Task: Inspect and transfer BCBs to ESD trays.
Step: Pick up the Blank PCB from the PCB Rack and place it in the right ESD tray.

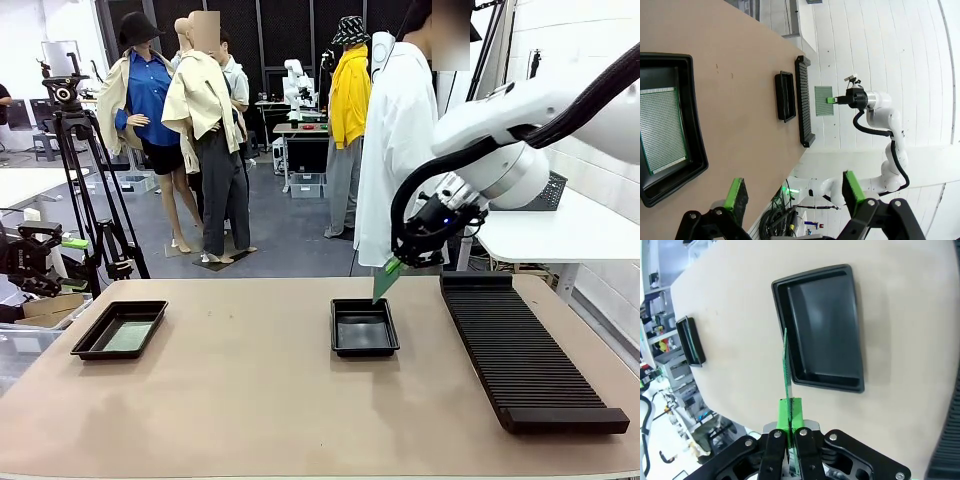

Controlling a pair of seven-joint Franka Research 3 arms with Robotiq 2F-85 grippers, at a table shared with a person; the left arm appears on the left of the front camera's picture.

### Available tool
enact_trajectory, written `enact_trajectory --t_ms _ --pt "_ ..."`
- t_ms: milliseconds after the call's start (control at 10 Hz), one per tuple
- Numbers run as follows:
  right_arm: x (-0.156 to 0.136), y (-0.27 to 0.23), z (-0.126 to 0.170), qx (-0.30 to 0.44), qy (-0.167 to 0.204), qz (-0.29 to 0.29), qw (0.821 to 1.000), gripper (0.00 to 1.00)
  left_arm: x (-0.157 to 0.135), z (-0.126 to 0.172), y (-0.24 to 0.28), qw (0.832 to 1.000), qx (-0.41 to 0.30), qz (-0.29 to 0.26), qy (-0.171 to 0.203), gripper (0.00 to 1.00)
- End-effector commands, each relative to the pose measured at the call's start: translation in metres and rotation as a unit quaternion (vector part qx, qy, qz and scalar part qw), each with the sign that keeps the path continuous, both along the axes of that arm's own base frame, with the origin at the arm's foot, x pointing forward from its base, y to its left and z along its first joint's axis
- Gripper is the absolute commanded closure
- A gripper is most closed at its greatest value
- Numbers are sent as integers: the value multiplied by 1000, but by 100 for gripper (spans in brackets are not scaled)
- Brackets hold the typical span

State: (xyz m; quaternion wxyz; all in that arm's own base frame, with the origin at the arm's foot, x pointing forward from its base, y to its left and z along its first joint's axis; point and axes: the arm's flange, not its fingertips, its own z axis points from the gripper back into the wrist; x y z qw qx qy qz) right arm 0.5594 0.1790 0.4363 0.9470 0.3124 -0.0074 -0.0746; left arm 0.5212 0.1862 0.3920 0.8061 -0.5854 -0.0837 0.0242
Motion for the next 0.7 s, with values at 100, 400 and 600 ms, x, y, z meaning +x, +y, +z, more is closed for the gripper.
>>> enact_trajectory --t_ms 100,400,600 --pt "11 22 -26 33 -12 19 999 100 1 2 -1 1000 4 7 5 0" --pt "18 37 -53 26 -17 28 999 100 1 2 -1 1000 4 7 5 0" --pt "28 41 -66 21 -14 37 999 100 1 2 -1 1000 4 7 5 0"
